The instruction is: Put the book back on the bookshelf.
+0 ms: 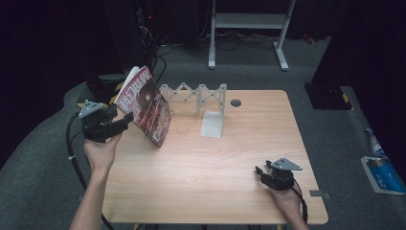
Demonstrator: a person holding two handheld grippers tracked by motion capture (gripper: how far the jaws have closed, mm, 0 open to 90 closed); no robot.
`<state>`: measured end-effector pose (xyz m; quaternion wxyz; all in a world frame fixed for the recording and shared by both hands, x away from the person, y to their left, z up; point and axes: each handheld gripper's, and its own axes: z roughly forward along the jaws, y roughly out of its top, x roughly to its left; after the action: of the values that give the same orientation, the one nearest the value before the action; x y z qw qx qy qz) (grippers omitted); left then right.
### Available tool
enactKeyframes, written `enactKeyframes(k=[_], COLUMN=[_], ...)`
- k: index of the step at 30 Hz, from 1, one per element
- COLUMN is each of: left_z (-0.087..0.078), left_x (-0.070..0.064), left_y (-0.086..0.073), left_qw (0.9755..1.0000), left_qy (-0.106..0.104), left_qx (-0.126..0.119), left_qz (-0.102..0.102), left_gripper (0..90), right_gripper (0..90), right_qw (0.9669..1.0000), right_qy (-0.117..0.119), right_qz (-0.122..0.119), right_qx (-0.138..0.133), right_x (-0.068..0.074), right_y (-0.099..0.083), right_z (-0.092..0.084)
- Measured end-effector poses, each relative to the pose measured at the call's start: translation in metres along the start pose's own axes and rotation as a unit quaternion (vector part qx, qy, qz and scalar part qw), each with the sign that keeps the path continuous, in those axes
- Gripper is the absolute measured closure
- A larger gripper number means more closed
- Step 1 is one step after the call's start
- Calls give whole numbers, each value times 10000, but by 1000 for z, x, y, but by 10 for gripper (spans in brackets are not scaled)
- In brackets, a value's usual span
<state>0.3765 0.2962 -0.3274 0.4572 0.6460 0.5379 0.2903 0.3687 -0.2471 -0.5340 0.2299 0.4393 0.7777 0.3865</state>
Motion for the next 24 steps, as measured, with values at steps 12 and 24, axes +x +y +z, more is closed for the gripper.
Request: enactKeyframes(k=[12,24], left_z=[0,1], left_x=[-11,-22], left_y=[-11,-19], left_qw=[9998,9992], left_qy=[-191,-375], left_qx=[-47,-43], left_qz=[62,121], left_gripper=[351,351], right_gripper=[456,454], right_qw=[10000,10000], right_qy=[0,5], right_qz=[0,-4], right_qx=[-1,2], right_x=[0,0], right_y=[0,0], right_z=[0,0])
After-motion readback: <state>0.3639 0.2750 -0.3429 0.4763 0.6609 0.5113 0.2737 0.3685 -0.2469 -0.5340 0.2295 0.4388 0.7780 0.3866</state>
